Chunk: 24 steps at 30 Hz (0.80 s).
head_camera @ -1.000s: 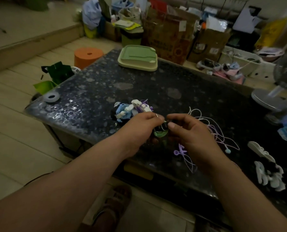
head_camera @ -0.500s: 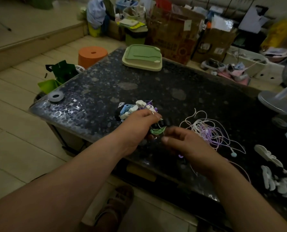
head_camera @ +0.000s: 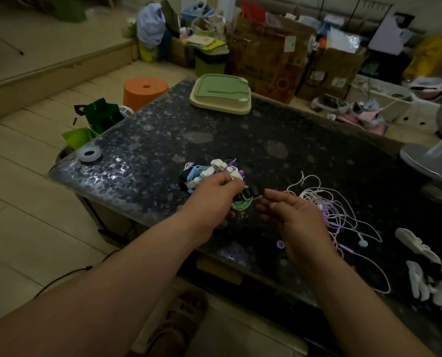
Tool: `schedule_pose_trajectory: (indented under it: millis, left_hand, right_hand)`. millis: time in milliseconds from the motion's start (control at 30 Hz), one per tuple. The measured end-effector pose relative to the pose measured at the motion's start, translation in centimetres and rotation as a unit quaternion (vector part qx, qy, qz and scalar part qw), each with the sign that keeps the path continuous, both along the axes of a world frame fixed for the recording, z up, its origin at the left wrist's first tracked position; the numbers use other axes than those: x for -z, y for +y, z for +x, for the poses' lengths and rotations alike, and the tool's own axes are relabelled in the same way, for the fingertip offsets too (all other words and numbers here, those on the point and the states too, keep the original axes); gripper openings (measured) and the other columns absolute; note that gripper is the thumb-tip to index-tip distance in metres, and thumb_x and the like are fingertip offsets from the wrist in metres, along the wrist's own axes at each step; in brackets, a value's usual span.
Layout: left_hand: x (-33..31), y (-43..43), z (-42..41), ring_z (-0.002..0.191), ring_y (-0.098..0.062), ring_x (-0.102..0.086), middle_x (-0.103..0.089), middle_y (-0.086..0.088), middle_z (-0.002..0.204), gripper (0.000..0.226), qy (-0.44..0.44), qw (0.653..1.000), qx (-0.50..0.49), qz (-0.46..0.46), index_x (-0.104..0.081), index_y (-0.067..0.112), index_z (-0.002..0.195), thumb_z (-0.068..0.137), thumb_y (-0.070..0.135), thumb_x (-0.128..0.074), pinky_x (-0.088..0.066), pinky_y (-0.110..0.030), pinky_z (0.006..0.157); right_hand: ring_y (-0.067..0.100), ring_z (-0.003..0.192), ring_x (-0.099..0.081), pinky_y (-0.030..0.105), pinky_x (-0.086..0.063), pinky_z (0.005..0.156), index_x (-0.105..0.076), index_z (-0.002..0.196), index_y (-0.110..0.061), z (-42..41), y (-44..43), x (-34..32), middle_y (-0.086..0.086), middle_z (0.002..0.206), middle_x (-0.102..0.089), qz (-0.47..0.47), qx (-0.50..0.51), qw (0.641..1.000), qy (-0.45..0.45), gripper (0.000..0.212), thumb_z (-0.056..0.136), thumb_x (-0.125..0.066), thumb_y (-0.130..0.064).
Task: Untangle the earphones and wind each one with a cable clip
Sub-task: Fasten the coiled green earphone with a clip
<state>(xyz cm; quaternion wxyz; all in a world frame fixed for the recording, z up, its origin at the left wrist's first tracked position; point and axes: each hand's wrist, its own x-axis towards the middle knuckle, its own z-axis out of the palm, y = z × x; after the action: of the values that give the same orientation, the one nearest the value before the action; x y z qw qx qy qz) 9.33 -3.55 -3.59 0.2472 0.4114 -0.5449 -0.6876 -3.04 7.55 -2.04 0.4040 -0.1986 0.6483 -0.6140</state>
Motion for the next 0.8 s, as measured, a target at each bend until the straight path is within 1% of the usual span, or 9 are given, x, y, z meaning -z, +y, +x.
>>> schedule_pose_trajectory:
  millis: [133,200,300,367,433,533,567,700,800]
  left_hand:
    - [0.0,0.1,-0.1,0.083,-0.023,-0.06,-0.064,-0.011,0.094,0.031,-0.024,0.999,-0.018,-0.044,-0.066,0.004,0.111,0.103,0.033,-0.06,-0.051,-0.039,0.07]
    - [0.0,0.2,-0.1,0.082,-0.024,-0.058,-0.063,-0.012,0.093,0.032,-0.018,0.999,-0.002,-0.045,-0.065,0.0,0.111,0.102,0.031,-0.061,-0.049,-0.041,0.069]
    - [-0.4,0.4,0.2,0.075,-0.024,-0.056,-0.065,-0.017,0.091,0.025,-0.027,0.998,0.031,-0.05,-0.07,0.007,0.108,0.101,0.03,-0.062,-0.045,-0.037,0.062]
    - [-0.5,0.5,0.3,0.071,-0.021,-0.055,-0.067,-0.023,0.093,0.02,-0.044,0.995,0.057,-0.065,-0.071,0.012,0.107,0.101,0.03,-0.063,-0.043,-0.032,0.056]
    - [-0.6,0.7,0.2,0.076,-0.019,-0.06,-0.068,-0.015,0.095,0.017,-0.05,0.993,0.081,-0.069,-0.067,0.016,0.112,0.101,0.028,-0.064,-0.045,-0.031,0.058]
    - [-0.3,0.6,0.2,0.096,-0.016,-0.069,-0.07,-0.002,0.111,0.039,-0.032,0.994,0.094,-0.042,-0.055,0.03,0.139,0.102,0.025,-0.064,-0.05,-0.027,0.063]
    - [-0.2,0.6,0.2,0.099,-0.015,-0.069,-0.069,-0.001,0.112,0.04,-0.029,0.993,0.103,-0.038,-0.055,0.035,0.141,0.103,0.025,-0.063,-0.05,-0.027,0.065]
    - [-0.3,0.9,0.3,0.096,-0.02,-0.067,-0.071,-0.01,0.115,0.011,-0.028,0.994,0.091,-0.044,-0.067,0.028,0.113,0.104,0.026,-0.06,-0.052,-0.036,0.072]
    - [-0.2,0.7,0.1,0.098,-0.02,-0.071,-0.074,-0.008,0.112,0.014,-0.038,0.998,0.042,-0.039,-0.068,0.024,0.113,0.104,0.033,-0.061,-0.058,-0.034,0.075]
  right_hand:
    - [0.011,0.095,-0.076,0.023,-0.061,0.083,-0.075,0.111,-0.02,0.3,0.1,0.6,-0.002,0.099,-0.08,0.0,0.022,0.995,0.093,0.032,0.1,-0.054,0.001]
    - [0.008,0.097,-0.075,0.024,-0.06,0.087,-0.076,0.114,-0.022,0.3,0.1,0.6,-0.006,0.099,-0.08,-0.004,0.024,0.993,0.118,0.031,0.1,-0.057,-0.003]
    - [0.006,0.105,-0.072,0.027,-0.056,0.095,-0.078,0.114,-0.026,0.0,0.4,0.4,-0.008,0.108,-0.079,-0.009,0.002,0.987,0.158,0.028,0.1,-0.06,-0.008]
    - [-0.004,0.103,-0.069,0.016,-0.053,0.089,-0.078,0.113,-0.028,0.0,0.7,-0.1,-0.016,0.107,-0.078,-0.014,-0.049,0.978,0.204,0.027,0.103,-0.059,-0.012]
    - [-0.008,0.099,-0.068,0.007,-0.05,0.08,-0.077,0.112,-0.027,0.0,1.1,-0.3,-0.021,0.102,-0.077,-0.018,-0.107,0.964,0.244,0.026,0.104,-0.058,-0.012]
    - [-0.002,0.099,-0.07,0.015,-0.054,0.084,-0.076,0.111,-0.028,-0.5,1.1,-0.3,-0.014,0.103,-0.076,0.0,-0.149,0.951,0.27,0.024,0.105,-0.058,-0.013]
    - [0.0,0.101,-0.07,0.019,-0.054,0.086,-0.075,0.111,-0.029,-0.7,1.1,-0.3,-0.013,0.104,-0.076,0.008,-0.16,0.948,0.276,0.023,0.105,-0.058,-0.014]
    - [-0.004,0.101,-0.069,0.019,-0.054,0.088,-0.071,0.119,-0.029,-1.2,0.8,-0.4,-0.014,0.108,-0.076,0.024,-0.164,0.949,0.267,0.021,0.104,-0.062,-0.018]
    - [-0.001,0.105,-0.07,0.03,-0.057,0.096,-0.069,0.125,-0.034,-1.4,0.5,-0.3,-0.016,0.113,-0.075,0.041,-0.197,0.949,0.244,0.026,0.1,-0.067,-0.025]
